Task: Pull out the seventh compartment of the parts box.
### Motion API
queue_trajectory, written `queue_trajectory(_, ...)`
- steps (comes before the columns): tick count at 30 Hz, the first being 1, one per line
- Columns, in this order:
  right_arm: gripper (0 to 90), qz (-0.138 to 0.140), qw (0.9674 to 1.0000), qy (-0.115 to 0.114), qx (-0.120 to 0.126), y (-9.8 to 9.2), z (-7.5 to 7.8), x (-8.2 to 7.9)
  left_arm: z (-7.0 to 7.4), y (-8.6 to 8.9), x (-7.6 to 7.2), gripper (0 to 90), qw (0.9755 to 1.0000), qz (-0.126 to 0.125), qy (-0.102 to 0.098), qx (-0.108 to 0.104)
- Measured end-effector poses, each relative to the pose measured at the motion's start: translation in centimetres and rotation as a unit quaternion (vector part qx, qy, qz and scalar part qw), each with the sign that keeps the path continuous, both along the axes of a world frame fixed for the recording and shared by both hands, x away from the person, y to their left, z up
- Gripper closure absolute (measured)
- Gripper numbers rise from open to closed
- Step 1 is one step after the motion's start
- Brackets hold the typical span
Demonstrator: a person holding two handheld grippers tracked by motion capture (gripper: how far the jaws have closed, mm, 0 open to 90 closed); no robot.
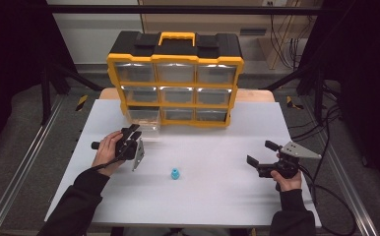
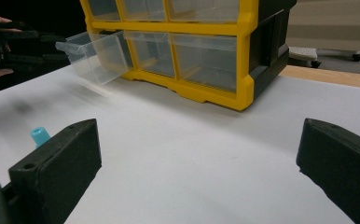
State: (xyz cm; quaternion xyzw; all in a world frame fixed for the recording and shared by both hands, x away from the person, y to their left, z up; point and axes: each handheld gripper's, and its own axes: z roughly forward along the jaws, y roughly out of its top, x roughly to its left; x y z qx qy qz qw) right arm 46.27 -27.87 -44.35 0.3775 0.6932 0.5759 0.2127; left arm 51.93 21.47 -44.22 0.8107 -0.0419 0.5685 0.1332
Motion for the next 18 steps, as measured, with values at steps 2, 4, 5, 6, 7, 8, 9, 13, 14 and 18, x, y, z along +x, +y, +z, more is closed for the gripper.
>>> queue_trajectory(2, 0.3, 0.0, 1.0, 0.001, 0.0, 0.0, 0.0, 0.0, 0.2, 0.0, -0.1, 60.3, 0.9999, 0.002, 0.007, -0.013)
queue_trajectory(4, 0.3, 0.0, 1.0, 0.001, -0.001, 0.0, 0.0, 0.0, 0.3, 0.0, -0.2, 57.3, 0.9994, 0.003, 0.019, -0.028)
queue_trajectory(5, 0.3, 0.0, 1.0, 0.001, 0.001, 0.0, 0.0, 0.0, 0.3, 0.0, -0.2, 56.2, 0.9989, 0.003, 0.026, -0.038)
queue_trajectory(6, 0.3, 0.0, 1.0, 0.001, 0.001, 0.0, 0.0, 0.0, 0.4, 0.1, -0.3, 54.2, 0.9983, 0.002, 0.035, -0.048)
queue_trajectory(7, 0.3, 0.0, 1.0, -0.001, 0.0, 0.0, 0.0, 0.0, 0.4, 0.1, -0.3, 52.2, 0.9976, 0.001, 0.039, -0.058)
queue_trajectory(8, 0.3, 0.0, 1.0, -0.001, 0.0, 0.0, 0.0, 0.0, 0.5, 0.1, -0.4, 51.6, 0.9971, 0.003, 0.042, -0.063)
queue_trajectory(9, 0.3, 0.0, 1.0, -0.001, 0.0, 0.0, 0.0, 0.0, 0.5, 0.2, -0.4, 50.6, 0.9964, 0.003, 0.048, -0.07)
queue_trajectory(13, 0.3, 0.0, 1.0, 0.0, 0.0, 0.0, 0.0, 0.0, 0.9, 0.3, -0.5, 44.4, 0.9922, 0.003, 0.072, -0.102)
queue_trajectory(14, 0.3, 0.0, 1.0, 0.0, 0.0, 0.0, 0.0, 0.0, 1.0, 0.3, -0.6, 43.0, 0.9909, 0.003, 0.077, -0.11)
queue_trajectory(18, 0.3, 0.0, 1.0, -0.001, 0.001, 0.0, 0.0, 0.0, 1.4, 0.5, -0.6, 39.6, 0.9851, 0.003, 0.096, -0.143)
